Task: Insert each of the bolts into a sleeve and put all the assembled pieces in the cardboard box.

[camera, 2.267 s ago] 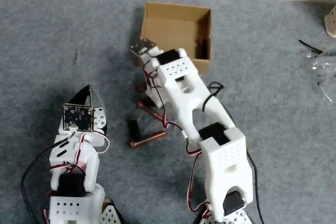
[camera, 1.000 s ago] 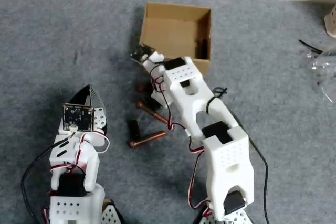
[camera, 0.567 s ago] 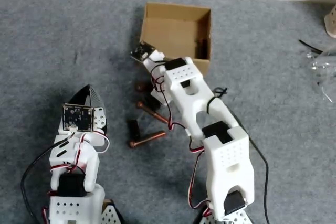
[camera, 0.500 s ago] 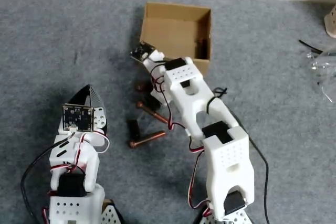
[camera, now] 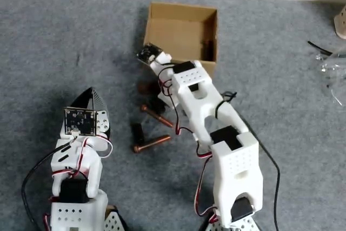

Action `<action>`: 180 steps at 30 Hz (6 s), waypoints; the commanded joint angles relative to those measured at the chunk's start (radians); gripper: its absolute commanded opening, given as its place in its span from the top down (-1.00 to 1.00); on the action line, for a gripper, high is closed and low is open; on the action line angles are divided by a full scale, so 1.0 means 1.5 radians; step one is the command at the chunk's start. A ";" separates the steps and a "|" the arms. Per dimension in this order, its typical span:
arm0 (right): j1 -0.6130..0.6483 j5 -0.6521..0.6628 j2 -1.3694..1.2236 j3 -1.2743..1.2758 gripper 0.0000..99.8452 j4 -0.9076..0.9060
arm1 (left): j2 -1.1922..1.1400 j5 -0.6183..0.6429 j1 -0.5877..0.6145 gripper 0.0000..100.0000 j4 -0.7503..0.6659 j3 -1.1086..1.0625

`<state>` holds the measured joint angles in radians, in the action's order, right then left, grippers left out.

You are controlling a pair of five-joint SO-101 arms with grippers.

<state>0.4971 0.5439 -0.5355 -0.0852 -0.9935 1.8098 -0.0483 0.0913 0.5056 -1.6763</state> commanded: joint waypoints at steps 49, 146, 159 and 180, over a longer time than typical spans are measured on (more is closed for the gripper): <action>-0.068 -0.082 0.918 0.667 0.99 0.032 | 0.006 -0.001 0.008 0.98 -0.014 -0.013; -0.238 -0.127 1.580 1.169 0.99 0.075 | -1.222 0.497 -0.263 0.73 0.100 0.723; -0.239 -0.127 1.580 1.169 0.99 0.075 | -1.262 0.541 -0.270 0.73 0.240 0.800; -0.239 -0.127 1.580 1.169 0.99 0.075 | -1.321 0.543 -0.276 0.74 0.248 0.813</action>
<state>0.1473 0.3567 1.8182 1.6640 -0.9183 -0.1174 0.7541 -0.3138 0.9490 -0.4687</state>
